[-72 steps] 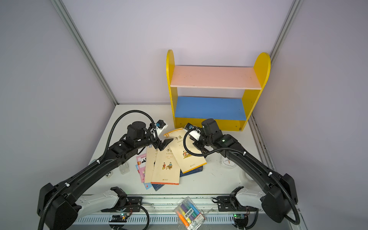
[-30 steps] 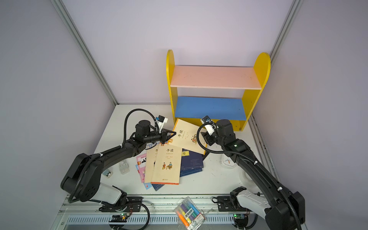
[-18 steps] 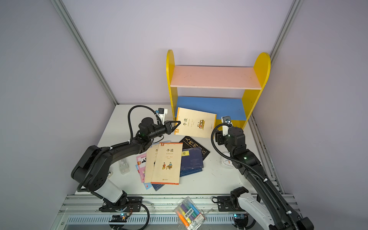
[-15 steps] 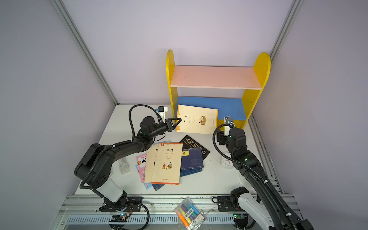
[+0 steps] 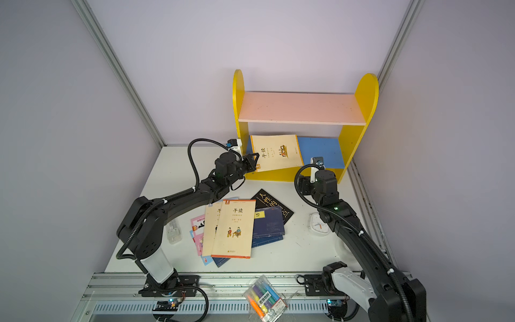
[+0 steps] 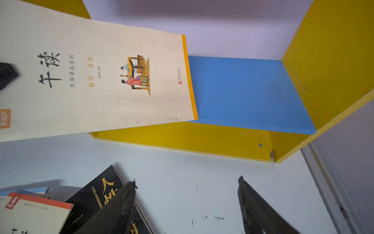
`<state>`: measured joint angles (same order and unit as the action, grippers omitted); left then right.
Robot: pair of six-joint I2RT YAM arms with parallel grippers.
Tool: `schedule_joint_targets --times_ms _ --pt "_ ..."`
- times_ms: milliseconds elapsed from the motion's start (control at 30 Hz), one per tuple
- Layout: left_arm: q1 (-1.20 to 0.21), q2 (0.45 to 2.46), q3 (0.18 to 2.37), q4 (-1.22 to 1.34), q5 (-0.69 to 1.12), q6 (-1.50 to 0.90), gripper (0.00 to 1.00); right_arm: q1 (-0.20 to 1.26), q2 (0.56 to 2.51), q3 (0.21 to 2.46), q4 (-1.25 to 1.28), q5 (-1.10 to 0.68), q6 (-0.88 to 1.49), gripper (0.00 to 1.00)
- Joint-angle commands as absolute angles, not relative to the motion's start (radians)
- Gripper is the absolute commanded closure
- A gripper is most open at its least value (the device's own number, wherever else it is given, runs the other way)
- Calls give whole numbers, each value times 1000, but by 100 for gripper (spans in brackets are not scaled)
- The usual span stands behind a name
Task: Stacking books/files
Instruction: Place the book at the bookshelf.
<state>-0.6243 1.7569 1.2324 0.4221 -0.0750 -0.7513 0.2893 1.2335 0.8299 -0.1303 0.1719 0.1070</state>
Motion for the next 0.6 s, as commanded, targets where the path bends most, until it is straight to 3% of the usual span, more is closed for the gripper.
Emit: schedule_joint_targets --times_ms 0,267,567 --pt "-634 1785 1280 316 -221 -728 100 285 1308 874 -97 102 163 19" --pt "-643 1852 1338 272 -300 -716 100 282 1525 1025 -91 79 275 26" --pt "-651 1882 1338 269 -343 -685 90 285 1733 1150 15 -49 390 40"
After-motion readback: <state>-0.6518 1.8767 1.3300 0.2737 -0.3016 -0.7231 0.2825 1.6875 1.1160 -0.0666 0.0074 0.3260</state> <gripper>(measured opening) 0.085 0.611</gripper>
